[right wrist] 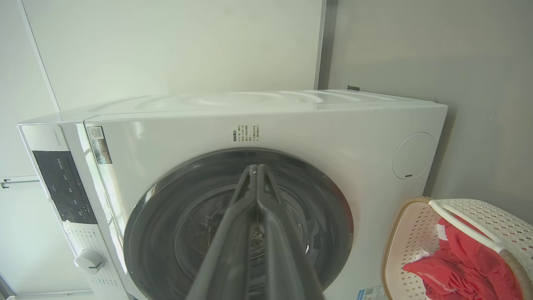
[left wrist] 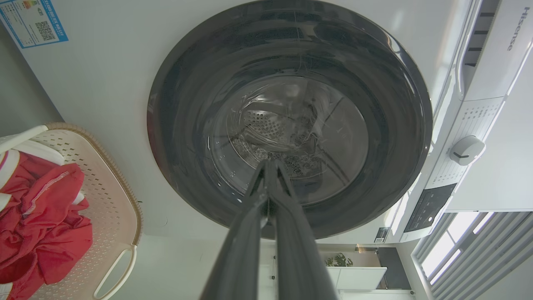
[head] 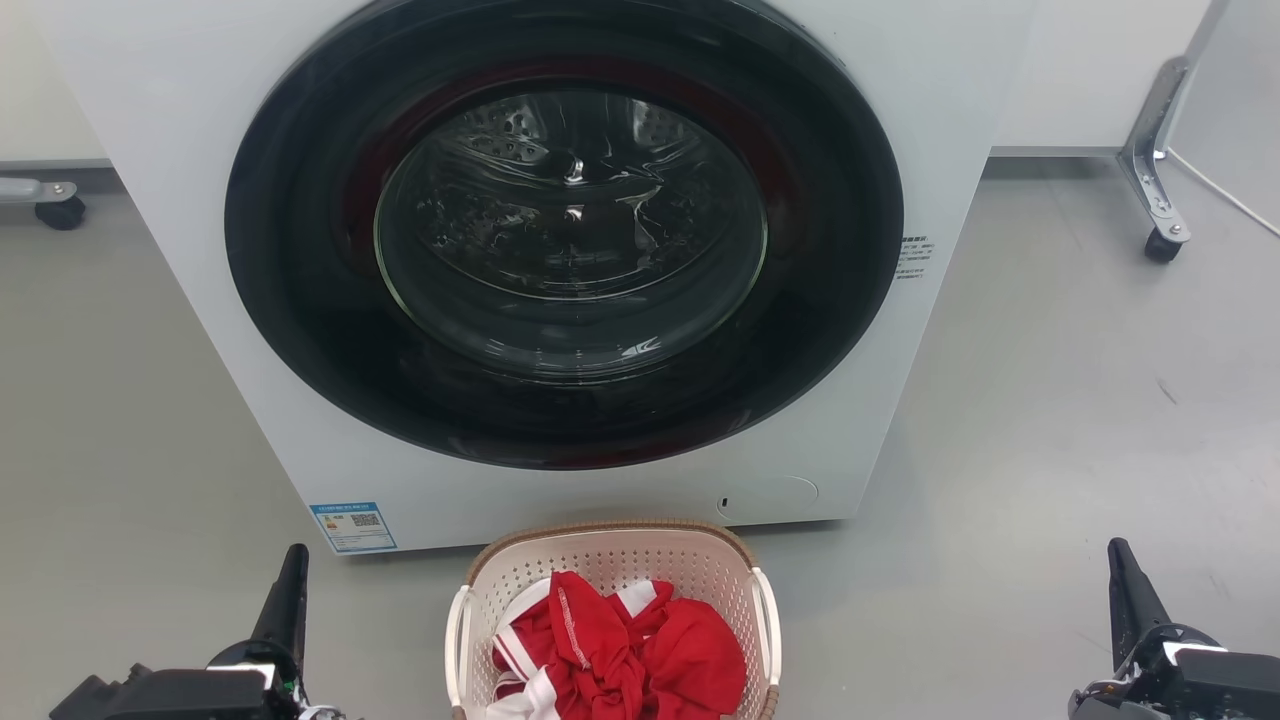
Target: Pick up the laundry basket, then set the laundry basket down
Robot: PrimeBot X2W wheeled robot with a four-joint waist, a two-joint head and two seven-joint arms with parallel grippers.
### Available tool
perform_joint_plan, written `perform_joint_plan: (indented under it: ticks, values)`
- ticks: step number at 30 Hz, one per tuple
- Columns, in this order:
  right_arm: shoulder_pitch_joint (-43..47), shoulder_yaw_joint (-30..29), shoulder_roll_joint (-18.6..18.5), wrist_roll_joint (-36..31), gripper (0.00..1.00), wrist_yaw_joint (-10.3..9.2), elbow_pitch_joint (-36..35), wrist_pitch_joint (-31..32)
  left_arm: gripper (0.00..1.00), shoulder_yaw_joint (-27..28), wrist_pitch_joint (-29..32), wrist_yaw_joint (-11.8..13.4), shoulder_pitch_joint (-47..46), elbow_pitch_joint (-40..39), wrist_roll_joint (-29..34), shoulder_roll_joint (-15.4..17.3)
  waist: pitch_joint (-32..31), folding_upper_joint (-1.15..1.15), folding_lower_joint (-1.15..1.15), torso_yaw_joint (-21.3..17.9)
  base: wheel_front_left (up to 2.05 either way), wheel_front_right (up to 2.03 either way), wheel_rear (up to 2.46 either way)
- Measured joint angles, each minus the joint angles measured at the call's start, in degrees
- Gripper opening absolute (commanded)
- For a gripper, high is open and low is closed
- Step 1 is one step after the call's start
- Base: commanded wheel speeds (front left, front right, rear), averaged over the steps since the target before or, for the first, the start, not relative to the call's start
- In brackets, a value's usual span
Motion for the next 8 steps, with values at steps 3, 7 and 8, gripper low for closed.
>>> perform_joint_plan:
  ticks: [3,7,8]
  values:
    - [0.0,0.0,0.0,0.0,0.0,0.0,0.0,0.0,0.0,0.0,0.0,0.0,0.0,0.0,0.0,0.0,0.0,0.0,0.0,0.0,0.0,0.0,0.0]
    - [0.0,0.0,0.0,0.0,0.0,0.0,0.0,0.0,0.0,0.0,0.0,0.0,0.0,0.01,0.0,0.0,0.0,0.0,0.01,0.0,0.0,0.0,0.0]
    - [0.0,0.0,0.0,0.0,0.0,0.0,0.0,0.0,0.0,0.0,0.0,0.0,0.0,0.01,0.0,0.0,0.0,0.0,0.01,0.0,0.0,0.0,0.0]
